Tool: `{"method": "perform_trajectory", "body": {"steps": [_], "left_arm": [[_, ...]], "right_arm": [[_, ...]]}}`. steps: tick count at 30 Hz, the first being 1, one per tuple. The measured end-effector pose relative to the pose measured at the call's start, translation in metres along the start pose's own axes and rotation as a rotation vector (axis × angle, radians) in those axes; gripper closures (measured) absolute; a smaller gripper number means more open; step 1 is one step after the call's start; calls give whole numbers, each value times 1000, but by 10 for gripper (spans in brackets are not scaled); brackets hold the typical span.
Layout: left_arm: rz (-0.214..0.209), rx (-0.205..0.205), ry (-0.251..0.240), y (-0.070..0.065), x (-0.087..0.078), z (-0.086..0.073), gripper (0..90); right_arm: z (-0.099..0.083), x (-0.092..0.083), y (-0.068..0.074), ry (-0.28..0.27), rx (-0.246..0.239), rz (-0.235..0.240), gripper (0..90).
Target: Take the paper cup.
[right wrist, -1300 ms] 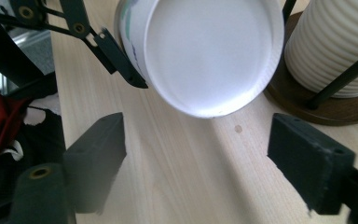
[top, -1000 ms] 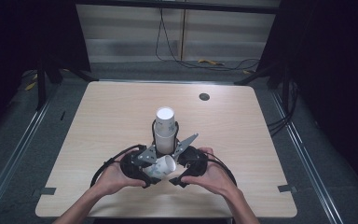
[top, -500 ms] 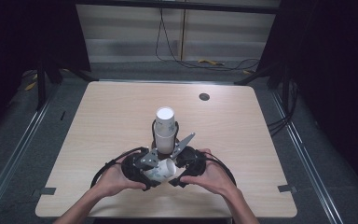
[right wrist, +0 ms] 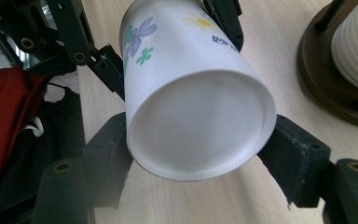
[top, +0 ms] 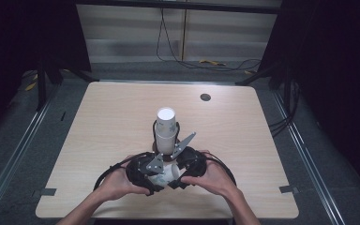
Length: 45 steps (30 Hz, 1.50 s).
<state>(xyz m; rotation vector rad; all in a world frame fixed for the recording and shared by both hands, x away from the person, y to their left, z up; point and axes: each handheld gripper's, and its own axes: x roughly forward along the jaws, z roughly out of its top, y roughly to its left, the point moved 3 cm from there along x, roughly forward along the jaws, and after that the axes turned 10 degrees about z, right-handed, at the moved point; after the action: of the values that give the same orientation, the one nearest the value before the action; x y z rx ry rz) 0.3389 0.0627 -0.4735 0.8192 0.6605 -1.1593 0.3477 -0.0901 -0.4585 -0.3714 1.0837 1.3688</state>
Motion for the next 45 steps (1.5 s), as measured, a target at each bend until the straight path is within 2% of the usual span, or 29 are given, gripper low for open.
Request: {"method": "perform_trajectory", "body": {"steps": [7,11,13,18,22,24,31,36,40,43,45], "left_arm": [[0,28,-7,-4,0,1,312],[-1,48,-8,-5,0,2,313],[7,47,-15,-7,-1,3,313],[0,58,-20,-6,-2,3,313],[-16,27,-23,-4,-3,3,294],[-15,13,-41,-4,-3,3,283],[-31,-38,-82,-1,-3,1,238],[-54,-108,-129,5,-6,-1,175],[-60,-140,-154,7,-10,-2,160],[-60,-152,-177,9,-14,-4,160],[-39,-174,-194,12,-15,-6,160]], "right_arm": [[0,0,1,-24,6,46,292],[0,0,3,-18,12,59,314],[0,0,4,-24,-4,73,331],[0,-2,5,-21,-3,72,339],[1,-3,6,-40,-18,66,349],[1,-4,6,-50,-35,59,355],[1,-7,6,-53,-38,55,363],[0,-9,6,-61,-39,55,365],[-1,-11,6,-62,-42,35,365],[-1,-12,5,-64,-45,30,364],[-2,-14,5,-70,-37,31,364]]}}
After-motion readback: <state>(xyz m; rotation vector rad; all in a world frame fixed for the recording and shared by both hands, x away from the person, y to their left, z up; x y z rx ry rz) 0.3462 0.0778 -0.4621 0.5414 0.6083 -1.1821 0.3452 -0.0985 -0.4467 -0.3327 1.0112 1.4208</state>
